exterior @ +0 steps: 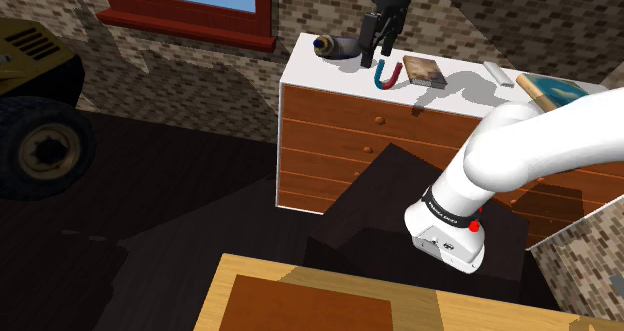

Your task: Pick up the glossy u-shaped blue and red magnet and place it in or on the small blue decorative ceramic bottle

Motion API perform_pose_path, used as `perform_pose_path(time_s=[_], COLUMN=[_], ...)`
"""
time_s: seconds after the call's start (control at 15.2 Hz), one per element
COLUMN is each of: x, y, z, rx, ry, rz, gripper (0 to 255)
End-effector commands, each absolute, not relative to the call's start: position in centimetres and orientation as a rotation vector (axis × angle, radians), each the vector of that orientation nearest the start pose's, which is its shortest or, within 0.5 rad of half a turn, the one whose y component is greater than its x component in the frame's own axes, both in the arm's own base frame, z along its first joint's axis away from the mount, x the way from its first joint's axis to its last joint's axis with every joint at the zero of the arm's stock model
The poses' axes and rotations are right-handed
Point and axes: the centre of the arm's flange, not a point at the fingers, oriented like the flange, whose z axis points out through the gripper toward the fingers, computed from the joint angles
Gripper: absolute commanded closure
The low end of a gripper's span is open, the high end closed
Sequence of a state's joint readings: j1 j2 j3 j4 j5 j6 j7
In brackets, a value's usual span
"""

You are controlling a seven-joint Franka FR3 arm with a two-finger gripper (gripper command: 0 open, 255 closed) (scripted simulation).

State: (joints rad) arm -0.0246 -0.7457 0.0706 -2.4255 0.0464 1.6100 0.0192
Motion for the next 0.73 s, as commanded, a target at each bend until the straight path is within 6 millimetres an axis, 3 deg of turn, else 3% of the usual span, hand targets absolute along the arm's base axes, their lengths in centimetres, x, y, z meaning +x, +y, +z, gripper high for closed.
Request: perform_pose_path(time_s=[0.0, 0.66], x=[31.7, 34.9], y=[2.4, -9.4], z=[54.8, 50.2], rx=[-3.143, -3.147], ry=[-0.005, -0.029], rz=[0.112, 0.067], gripper=[0, 0])
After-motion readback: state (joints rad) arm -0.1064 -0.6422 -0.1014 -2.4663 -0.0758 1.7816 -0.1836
